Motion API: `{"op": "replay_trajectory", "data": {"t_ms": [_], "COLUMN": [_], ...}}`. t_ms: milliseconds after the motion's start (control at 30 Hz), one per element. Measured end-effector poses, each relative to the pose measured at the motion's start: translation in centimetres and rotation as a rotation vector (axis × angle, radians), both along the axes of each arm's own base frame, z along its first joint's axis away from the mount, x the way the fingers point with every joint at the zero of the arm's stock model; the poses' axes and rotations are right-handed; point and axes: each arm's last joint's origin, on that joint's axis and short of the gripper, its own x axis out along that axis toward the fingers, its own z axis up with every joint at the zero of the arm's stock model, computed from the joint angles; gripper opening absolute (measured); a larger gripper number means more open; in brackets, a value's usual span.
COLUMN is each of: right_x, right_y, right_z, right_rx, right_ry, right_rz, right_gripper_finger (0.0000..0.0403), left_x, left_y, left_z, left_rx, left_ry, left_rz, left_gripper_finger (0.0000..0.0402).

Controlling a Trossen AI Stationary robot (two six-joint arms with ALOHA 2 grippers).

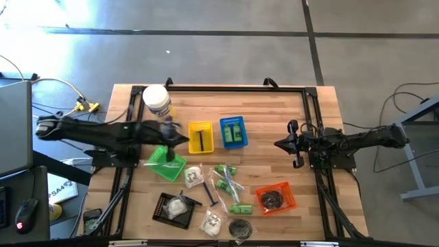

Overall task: Pick & Place Travel size toiletries
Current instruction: Put the razor into the yellow bin

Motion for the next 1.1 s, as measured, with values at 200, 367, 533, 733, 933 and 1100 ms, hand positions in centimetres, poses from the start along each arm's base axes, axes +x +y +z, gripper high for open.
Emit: {"op": "replay_trajectory", "data": {"t_ms": [200, 367, 533, 733, 933, 1100], "right_x": [0.0, 0.0, 0.0, 0.0, 0.0, 0.0], "right_y": [0.0, 0.0, 0.0, 0.0, 0.0, 0.0], "right_z": [0.0, 0.0, 0.0, 0.0, 0.0, -0.1], "right_rx": [0.025, 0.026, 0.026, 0.036, 0.048, 0.048], "right_ry": [0.003, 0.003, 0.003, 0.005, 0.006, 0.009], "right_rz": [0.004, 0.004, 0.005, 0.01, 0.012, 0.012], "right_gripper_finger": [0.0002, 0.0002, 0.0002, 0.0002, 0.0002, 0.0002], "left_x": [6.0, 10.2, 13.0, 14.8, 16.4, 16.9], "left_y": [-2.8, -6.9, -11.0, -15.0, -15.8, -15.6], "left_z": [-0.5, -0.7, -2.1, -3.6, -4.2, -5.4], "left_rx": [0.122, 0.23, 0.331, 0.429, 0.432, 0.446], "left_ry": [0.168, 0.27, 0.42, 0.51, 0.524, 0.563], "left_rz": [-0.181, -0.423, -0.654, -0.839, -0.846, -0.861], "left_gripper_finger": [0.0043, 0.012, 0.0175, 0.0182, 0.0181, 0.0181]}}
